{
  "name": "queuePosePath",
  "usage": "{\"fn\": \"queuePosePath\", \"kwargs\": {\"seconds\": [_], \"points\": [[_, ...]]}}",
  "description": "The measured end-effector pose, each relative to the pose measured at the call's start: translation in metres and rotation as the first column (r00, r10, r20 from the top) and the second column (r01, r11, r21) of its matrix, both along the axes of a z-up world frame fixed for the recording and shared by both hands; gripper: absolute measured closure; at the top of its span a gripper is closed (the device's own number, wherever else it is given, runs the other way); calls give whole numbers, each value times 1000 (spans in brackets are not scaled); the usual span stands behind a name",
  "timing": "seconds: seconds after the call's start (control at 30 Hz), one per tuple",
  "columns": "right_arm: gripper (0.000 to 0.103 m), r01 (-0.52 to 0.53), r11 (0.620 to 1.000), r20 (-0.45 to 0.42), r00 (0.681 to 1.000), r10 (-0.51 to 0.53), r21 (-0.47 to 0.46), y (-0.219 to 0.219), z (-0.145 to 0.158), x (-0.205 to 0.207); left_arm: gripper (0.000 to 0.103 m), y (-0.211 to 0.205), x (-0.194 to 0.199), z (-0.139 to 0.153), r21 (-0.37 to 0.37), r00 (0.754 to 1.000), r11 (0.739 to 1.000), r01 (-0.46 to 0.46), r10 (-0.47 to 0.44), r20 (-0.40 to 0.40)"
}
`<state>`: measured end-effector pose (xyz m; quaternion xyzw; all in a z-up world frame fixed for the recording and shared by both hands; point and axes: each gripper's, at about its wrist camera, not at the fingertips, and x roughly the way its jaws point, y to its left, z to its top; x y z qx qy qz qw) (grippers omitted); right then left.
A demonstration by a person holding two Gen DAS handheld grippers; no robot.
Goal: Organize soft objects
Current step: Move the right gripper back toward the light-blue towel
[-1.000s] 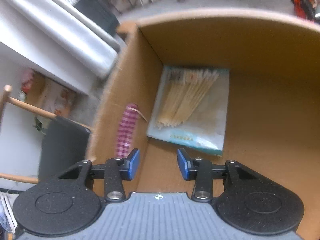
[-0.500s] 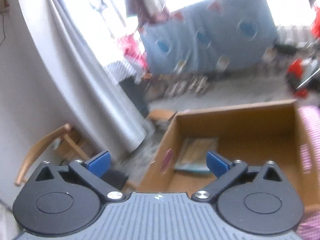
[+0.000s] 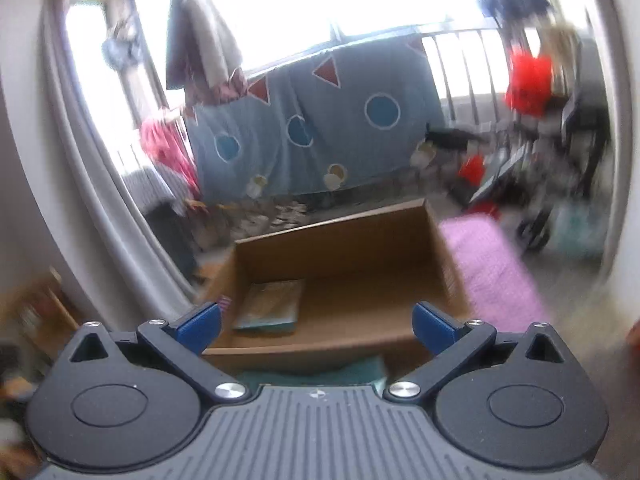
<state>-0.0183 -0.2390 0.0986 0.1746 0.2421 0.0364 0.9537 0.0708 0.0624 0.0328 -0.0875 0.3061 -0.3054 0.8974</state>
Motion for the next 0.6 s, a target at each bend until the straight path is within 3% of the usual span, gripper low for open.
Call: {"fn": "queuePosePath", "kwargs": {"seconds": [0.1,0.17,0.23,0.33,0.47,0.6], "points": [[0,-15,967,-14,1000,19,255,-24,-31,3,0,-28,-4,1,100,997,994,49,-55,51],[0,-11,917,-54,998,35,398,-33,-54,4,0,-49,-8,-1,180,991,980,82,-99,91],[9,-4,860,-95,994,61,510,-41,-79,9,0,-67,-12,-4,235,982,965,112,-144,125],[19,41,794,-170,982,79,606,-45,-108,19,5,-86,-18,-8,287,972,947,146,-192,138],[31,85,694,-235,964,124,715,-47,-138,33,14,-93,-22,-10,252,966,950,184,-222,131],[35,128,687,-284,951,119,716,-49,-151,48,25,-106,-21,-13,289,956,936,203,-253,149]]}}
